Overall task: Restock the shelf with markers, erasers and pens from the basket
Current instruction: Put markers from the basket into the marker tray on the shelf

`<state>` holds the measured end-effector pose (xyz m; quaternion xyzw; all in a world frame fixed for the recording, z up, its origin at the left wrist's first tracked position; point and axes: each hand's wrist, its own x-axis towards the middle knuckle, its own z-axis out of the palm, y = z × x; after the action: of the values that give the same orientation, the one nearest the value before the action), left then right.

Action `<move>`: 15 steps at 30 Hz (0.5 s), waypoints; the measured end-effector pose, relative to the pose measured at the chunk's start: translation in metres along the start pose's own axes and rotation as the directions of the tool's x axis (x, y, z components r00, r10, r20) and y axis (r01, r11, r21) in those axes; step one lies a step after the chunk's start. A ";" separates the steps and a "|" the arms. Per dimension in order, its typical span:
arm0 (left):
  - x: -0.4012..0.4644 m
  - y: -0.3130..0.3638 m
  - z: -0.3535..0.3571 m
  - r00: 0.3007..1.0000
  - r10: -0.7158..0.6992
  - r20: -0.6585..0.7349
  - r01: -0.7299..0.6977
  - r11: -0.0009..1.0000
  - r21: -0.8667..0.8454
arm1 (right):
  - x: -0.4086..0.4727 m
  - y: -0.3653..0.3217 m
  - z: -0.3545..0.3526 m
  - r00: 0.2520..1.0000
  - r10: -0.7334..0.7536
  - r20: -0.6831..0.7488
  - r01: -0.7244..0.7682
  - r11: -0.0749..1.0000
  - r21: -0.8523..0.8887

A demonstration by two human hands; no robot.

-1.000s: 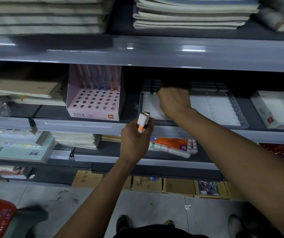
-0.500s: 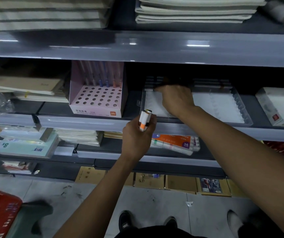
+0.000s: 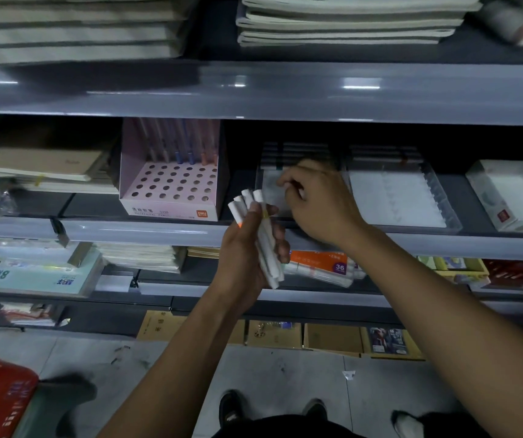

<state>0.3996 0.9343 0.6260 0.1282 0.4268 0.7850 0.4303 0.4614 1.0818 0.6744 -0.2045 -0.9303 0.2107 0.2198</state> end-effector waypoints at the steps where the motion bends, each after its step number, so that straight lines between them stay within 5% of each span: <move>1: 0.000 0.001 0.001 1.000 -0.002 -0.010 0.002 1.000 -0.006 | -0.002 -0.002 0.000 1.000 -0.003 -0.008 0.003 1.000 0.026; 8: 0.001 0.006 0.007 0.998 0.031 -0.060 -0.030 0.999 0.015 | -0.022 -0.015 -0.001 0.998 0.057 0.005 -0.056 0.954 0.294; 15: 0.001 0.007 0.006 0.994 0.090 -0.063 -0.084 0.992 0.094 | -0.026 -0.018 -0.005 0.961 0.158 0.227 -0.269 0.729 0.629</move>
<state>0.3980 0.9364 0.6348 0.1396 0.4704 0.7866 0.3749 0.4799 1.0562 0.6788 -0.2032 -0.7821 0.5618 0.1772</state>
